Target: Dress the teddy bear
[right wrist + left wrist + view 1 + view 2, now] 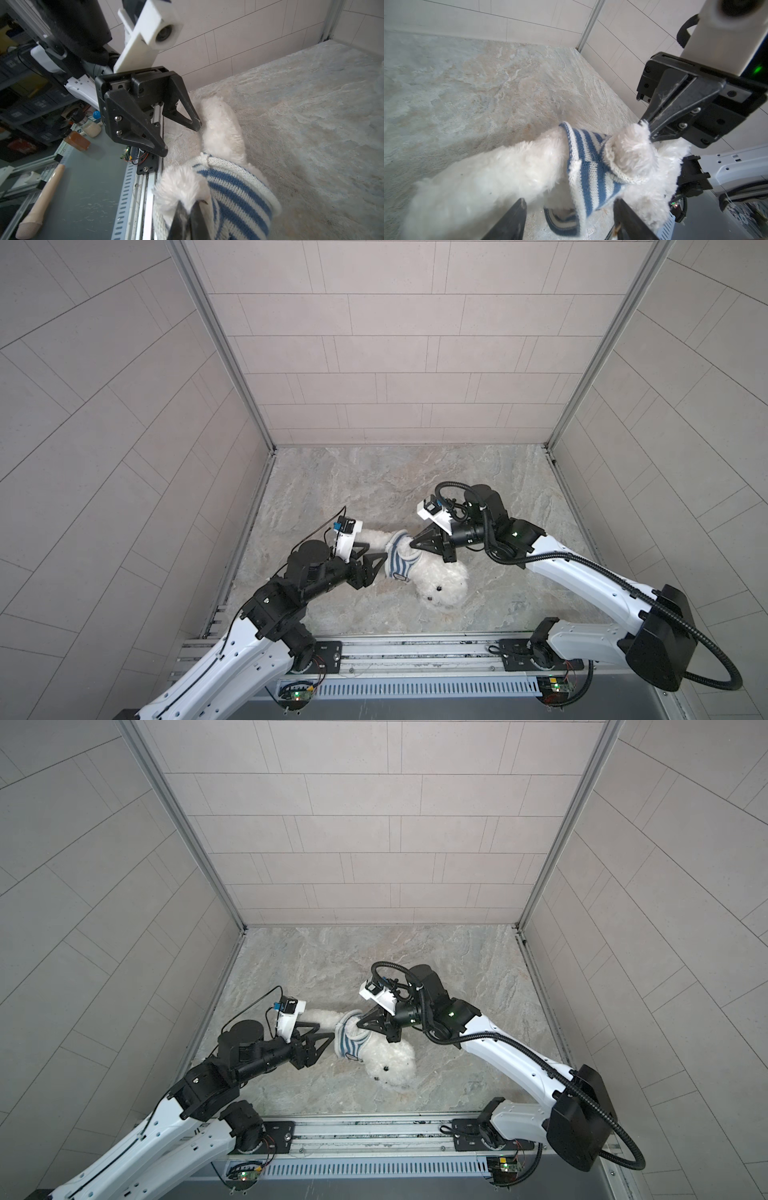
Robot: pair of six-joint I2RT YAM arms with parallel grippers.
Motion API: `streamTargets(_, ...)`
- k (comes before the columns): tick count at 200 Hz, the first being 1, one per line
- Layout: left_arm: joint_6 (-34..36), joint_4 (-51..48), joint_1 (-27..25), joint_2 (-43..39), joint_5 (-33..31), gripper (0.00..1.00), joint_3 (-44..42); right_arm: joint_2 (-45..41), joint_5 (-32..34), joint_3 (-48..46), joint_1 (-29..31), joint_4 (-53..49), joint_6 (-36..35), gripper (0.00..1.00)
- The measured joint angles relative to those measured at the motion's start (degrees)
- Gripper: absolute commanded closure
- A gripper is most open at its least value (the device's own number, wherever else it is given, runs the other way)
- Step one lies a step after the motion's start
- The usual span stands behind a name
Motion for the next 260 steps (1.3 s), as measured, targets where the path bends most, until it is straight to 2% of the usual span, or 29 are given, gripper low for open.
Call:
streamTargets(39,-0.1,-1.8,0.0,3.8,-7.1,0.32,1.8,9.0,-4.2,1.1,-6.3,-0.5,7.2,1.0)
streamTargets(76,-0.3,-1.9,0.2,14.4,-10.7,0.3,5.1,18.1,-4.9,1.0,-7.9,-1.1,9.9,1.0)
streamTargets(94,-0.9,-0.8,2.6,20.4,-11.5,0.3,5.8,20.5,-5.8,1.4,-9.0,-0.4,10.4,1.0)
streamTargets(108,-1.3,1.8,7.6,24.7,-10.1,0.26,5.7,21.8,-6.3,1.4,-10.3,1.2,11.3,1.0)
streamTargets(131,-1.5,7.8,13.5,32.1,-8.0,0.23,6.2,23.2,-7.3,1.3,-12.5,5.7,14.2,0.91)
streamTargets(165,-1.4,12.5,13.9,44.3,-5.8,0.24,13.2,26.1,-8.9,-1.6,-17.0,19.8,21.5,0.81)
streamTargets(201,-0.6,16.0,13.9,56.8,-6.1,0.33,21.8,30.1,-8.5,-2.3,-22.5,28.0,26.1,0.59)
streamTargets(227,0.1,16.1,13.9,64.8,-6.5,0.4,27.6,30.2,-4.9,-0.1,-25.6,23.8,23.9,0.46)
streamTargets(260,1.6,14.5,13.6,70.0,-7.3,0.47,32.4,27.8,4.9,5.3,-26.6,12.3,16.5,0.41)
